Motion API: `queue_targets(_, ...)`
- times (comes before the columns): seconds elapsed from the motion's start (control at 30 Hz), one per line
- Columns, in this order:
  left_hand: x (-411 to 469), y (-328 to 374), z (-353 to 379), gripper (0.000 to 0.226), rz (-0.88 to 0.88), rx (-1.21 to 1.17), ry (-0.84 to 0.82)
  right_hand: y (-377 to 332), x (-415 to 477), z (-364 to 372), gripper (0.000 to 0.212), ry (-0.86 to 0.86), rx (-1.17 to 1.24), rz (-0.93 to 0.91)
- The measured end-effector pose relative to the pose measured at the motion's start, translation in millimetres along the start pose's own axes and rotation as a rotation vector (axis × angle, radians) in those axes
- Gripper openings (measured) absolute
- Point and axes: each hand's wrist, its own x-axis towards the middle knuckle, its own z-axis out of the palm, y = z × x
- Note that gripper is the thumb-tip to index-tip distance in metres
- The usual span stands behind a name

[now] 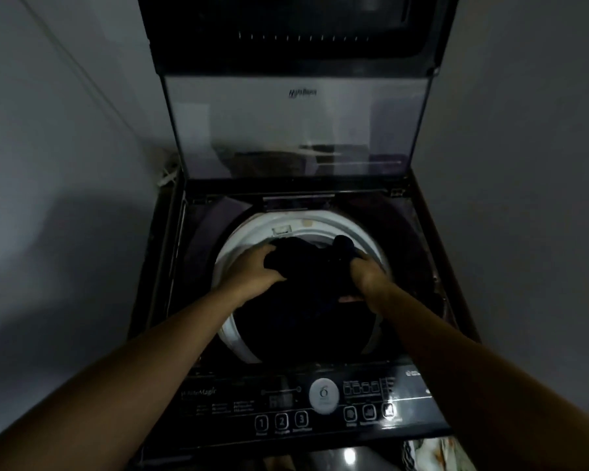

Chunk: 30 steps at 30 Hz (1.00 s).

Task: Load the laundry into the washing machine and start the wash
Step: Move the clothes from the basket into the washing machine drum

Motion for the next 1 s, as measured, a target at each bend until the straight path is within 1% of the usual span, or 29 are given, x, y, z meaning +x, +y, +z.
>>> queue_targets(0.07, 13.2, -13.7, 4.0, 0.075, -0.037, 0.155, -0.01, 10.4, 20.0, 12.4, 0.032, -0.023, 0.018, 0.02)
queue_targets(0.13, 22.0, -27.9, 8.0, 0.073, -0.096, 0.278, -0.039, 18.2, 35.7, 21.5, 0.036, -0.042, 0.018, -0.004)
queue_targets(0.2, 25.4, -37.9, 9.0, 0.061, -0.133, 0.34, -0.051, 24.3, 49.9, 31.1, 0.038, -0.084, 0.007, -0.029)
queue_targets(0.27, 29.0, -46.0, 8.0, 0.048, -0.115, 0.379, -0.037, 28.6, 57.6, 41.5, 0.042, -0.128, -0.027, -0.041)
queue_targets(0.33, 30.6, -51.4, 6.3, 0.048, -0.11, 0.379, -0.045, 38.6, 73.8, 47.3, 0.054, -0.147, -0.086, -0.033)
queue_targets(0.37, 31.3, -53.5, 5.4, 0.05, -0.115, 0.366, -0.055, 41.1, 77.3, 50.2, 0.053, -0.151, -0.1, -0.031)
queue_targets(0.57, 23.6, -49.1, -1.0, 0.05, -0.107, 0.302, -0.057, 34.0, 55.9, 54.0, 0.02, -0.189, -0.135, -0.044)
queue_targets(0.73, 6.5, -22.8, -8.6, 0.048, -0.074, 0.245, -0.029, 13.4, 31.1, 35.7, 0.021, -0.182, -0.156, -0.056)
queue_targets(0.83, -5.1, 2.9, -13.9, 0.042, -0.02, 0.202, -0.005, -4.8, 8.6, 17.0, 0.019, -0.161, -0.152, -0.118)
queue_targets(1.0, -25.9, 58.3, -16.9, 0.047, 0.07, 0.161, 0.043, -39.1, -44.2, -25.8, 0.017, -0.148, -0.206, -0.277)
